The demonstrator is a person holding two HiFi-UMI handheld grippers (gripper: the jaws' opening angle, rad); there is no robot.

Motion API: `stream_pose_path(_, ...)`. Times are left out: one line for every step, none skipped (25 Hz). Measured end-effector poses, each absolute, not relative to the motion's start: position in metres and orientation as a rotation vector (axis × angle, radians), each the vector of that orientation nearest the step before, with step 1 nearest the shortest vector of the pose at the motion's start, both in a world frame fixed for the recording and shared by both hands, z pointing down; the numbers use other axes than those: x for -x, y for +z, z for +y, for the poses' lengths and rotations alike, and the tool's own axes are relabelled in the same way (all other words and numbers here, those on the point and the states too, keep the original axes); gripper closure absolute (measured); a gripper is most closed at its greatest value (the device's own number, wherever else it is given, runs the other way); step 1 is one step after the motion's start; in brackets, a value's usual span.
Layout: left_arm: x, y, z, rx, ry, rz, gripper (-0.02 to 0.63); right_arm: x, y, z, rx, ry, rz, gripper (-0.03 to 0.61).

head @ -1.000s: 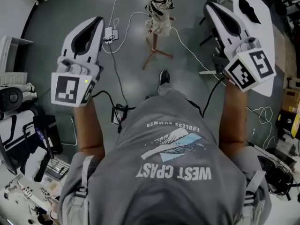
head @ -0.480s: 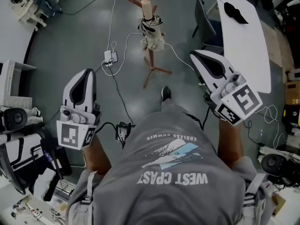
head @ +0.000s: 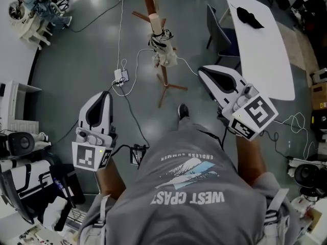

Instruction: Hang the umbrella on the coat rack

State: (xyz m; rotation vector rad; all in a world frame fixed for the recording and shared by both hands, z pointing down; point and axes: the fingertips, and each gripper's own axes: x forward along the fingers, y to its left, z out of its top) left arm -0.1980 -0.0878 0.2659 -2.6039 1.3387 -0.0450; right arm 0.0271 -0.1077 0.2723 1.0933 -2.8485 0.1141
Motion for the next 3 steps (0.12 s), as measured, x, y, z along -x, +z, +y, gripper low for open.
stream_pose_path(0.1969, 0.2667, -0.0883, 2.606, -0.047, 1.337, 0.595, -0.0277, 0.2729, -0.1083, -1.093, 0.115, -2.847, 0.552)
stream_pose_path(0.1957, 0.2676, -0.0887, 2.608, -0.049, 1.335, 0.595, -0.0284, 0.2735, -0.1091, -1.092, 0.117, -2.845, 0.552)
stream_pose_path(0.1944, 0.2684, -0.0892, 2.611, -0.052, 1.333, 0.595, -0.0291, 0.274, -0.1099, -1.091, 0.119, -2.844, 0.552)
